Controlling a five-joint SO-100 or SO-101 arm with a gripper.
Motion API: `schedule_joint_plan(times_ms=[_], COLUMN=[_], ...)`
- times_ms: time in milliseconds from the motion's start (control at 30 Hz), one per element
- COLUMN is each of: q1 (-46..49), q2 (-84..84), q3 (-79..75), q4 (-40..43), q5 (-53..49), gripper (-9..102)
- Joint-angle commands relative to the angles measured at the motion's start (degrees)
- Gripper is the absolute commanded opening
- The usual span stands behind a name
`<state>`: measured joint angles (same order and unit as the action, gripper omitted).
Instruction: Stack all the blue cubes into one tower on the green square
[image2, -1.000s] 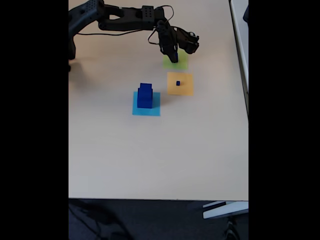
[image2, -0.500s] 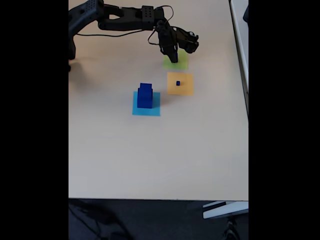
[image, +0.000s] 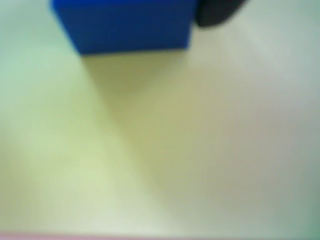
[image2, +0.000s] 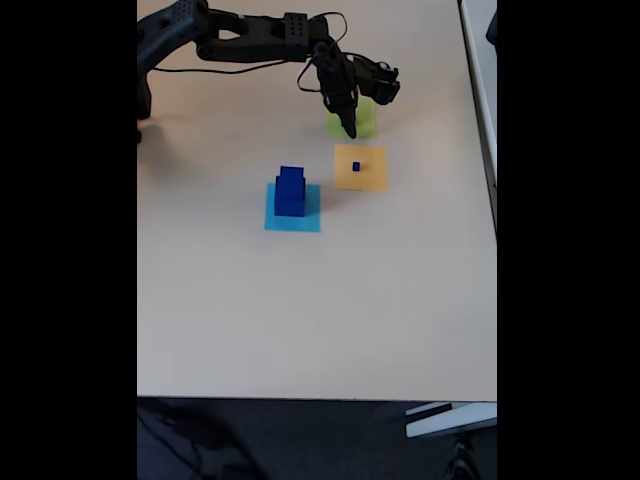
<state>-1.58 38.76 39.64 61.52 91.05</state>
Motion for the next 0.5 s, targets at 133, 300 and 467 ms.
schedule_joint_plan(times_ms=[133, 300, 467], q1=[0.9, 2.7, 5.5], q2=[10.0, 11.4, 12.9], q3=[-3.1, -4.6, -4.5], q4=[-1.3, -1.3, -1.0], q5=[-4.4, -8.3, -11.4], gripper=[30, 30, 29])
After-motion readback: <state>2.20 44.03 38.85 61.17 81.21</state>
